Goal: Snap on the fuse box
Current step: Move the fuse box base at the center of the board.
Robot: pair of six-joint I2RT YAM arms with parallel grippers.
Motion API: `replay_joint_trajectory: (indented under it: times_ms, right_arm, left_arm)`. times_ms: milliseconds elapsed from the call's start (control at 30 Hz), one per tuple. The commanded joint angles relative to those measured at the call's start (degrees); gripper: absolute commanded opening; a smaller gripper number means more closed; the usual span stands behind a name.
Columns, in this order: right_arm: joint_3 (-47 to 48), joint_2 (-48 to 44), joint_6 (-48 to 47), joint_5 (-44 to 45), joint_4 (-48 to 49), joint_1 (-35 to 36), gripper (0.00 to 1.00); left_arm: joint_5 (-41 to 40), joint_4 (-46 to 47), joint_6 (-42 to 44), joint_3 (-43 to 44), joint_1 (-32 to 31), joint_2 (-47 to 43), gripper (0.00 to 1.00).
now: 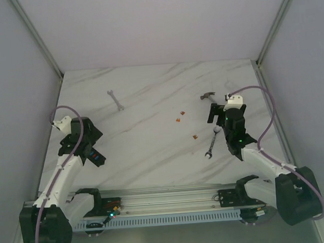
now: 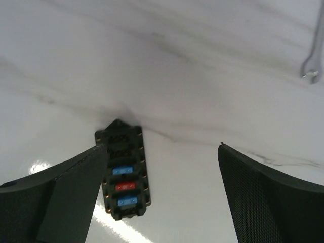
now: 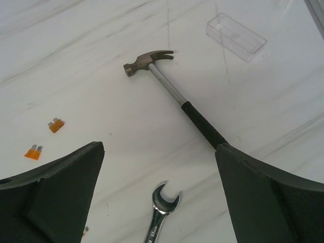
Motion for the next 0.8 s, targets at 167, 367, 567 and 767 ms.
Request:
replay_joint_trajectory:
  times_ms: [167,367,567,767]
  right_arm:
    - [-1.6,-2.1,0.4,4.2,0.7,0.3,1.0]
    - [-2.4,-1.8,0.7,5.5,1.6,0.3,1.0]
    - [-2.6,-1.3,1.0,6.5,1.8,0.3,1.0]
    - [-2.6,-1.1,1.2,7.7,1.6,0.3,1.0]
  left_arm:
    - [-0.1,-8.1,-5.4,-3.3,-0.1,5.8,0.94]
    - [-0.2,-6.8,-5.0,-3.7,-0.1,10.9,0.86]
    - [1.3,-4.4,-3.0,-3.7,-0.1,13.1,0.65]
    - [4.6,-3.6,-0.6,-2.1,-0.7,15.5,0.45]
